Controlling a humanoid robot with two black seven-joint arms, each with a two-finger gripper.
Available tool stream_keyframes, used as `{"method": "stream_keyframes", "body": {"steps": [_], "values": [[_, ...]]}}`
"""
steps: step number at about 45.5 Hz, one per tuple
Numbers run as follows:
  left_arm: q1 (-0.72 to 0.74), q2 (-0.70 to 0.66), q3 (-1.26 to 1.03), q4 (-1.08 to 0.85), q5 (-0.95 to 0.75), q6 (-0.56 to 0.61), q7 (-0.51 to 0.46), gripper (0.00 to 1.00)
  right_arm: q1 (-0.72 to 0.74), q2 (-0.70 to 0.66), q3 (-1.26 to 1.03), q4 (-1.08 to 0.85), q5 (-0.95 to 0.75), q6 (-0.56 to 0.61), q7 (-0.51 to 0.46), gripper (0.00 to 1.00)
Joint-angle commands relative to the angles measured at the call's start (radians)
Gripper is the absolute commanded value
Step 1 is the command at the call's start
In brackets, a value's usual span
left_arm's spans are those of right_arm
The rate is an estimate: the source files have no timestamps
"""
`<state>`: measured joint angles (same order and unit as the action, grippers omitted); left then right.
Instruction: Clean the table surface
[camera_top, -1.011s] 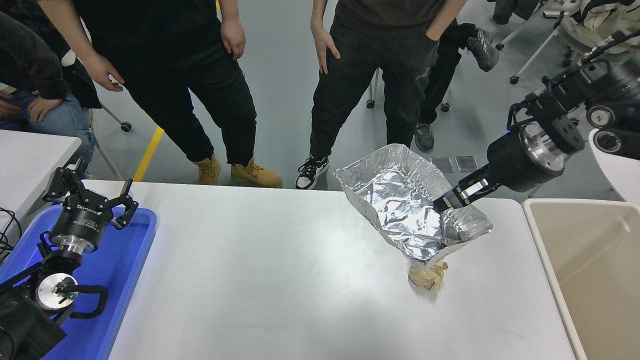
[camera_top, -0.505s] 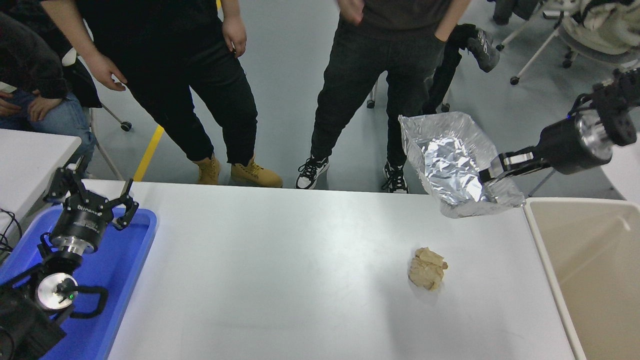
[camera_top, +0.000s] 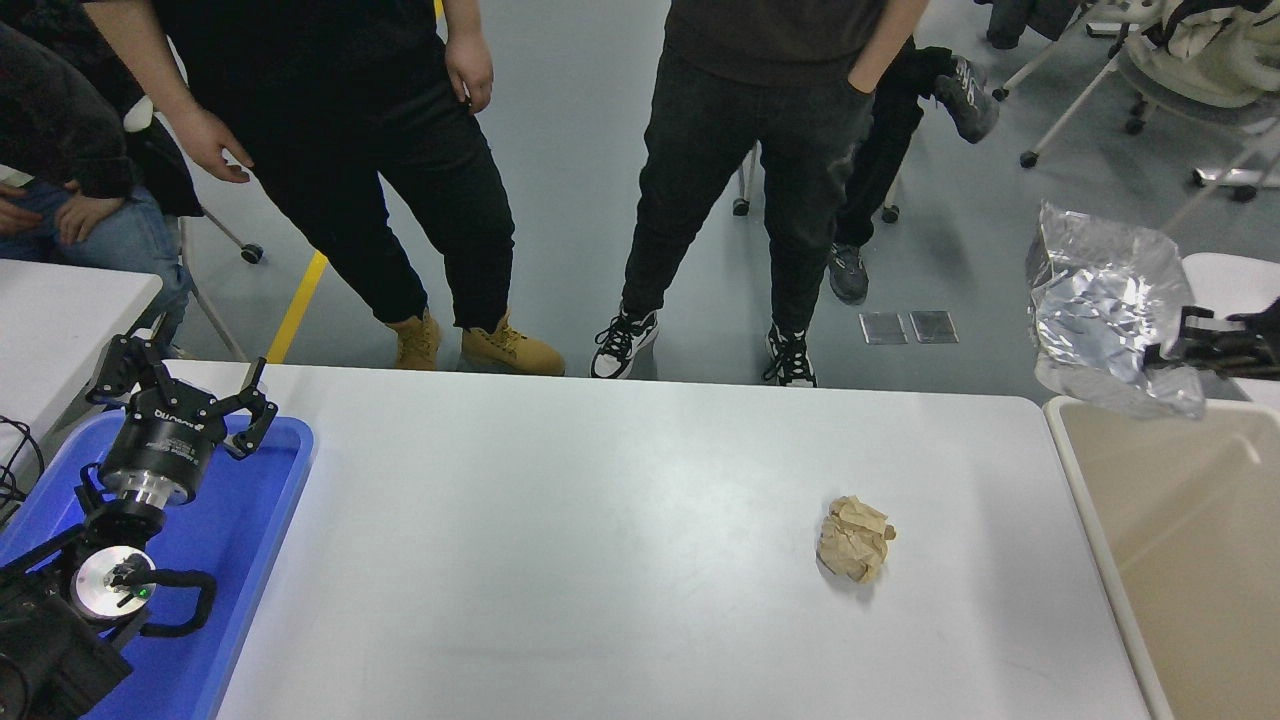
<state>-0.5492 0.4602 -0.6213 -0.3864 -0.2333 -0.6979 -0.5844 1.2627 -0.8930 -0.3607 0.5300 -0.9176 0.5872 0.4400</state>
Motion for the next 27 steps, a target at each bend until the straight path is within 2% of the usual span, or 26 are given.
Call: {"method": "stream_keyframes", "body": {"steps": [1, 17, 27], "values": [[0.0, 0.0, 0.0, 0.0, 0.0, 0.0, 0.0, 1.0, -0.135, 0.02, 0.014, -0.218, 0.132, -0.001, 0.0, 0.0], [0.0, 0.0, 0.0, 0.0, 0.0, 0.0, 0.0, 1.0, -0.29, 0.097, 0.014, -0.504, 0.325, -0.004, -0.018, 0.0], [0.0, 0.0, 0.0, 0.0, 0.0, 0.0, 0.0, 1.0, -0.367, 0.135, 0.029, -0.602, 0.413, -0.043, -0.075, 0.0]]}}
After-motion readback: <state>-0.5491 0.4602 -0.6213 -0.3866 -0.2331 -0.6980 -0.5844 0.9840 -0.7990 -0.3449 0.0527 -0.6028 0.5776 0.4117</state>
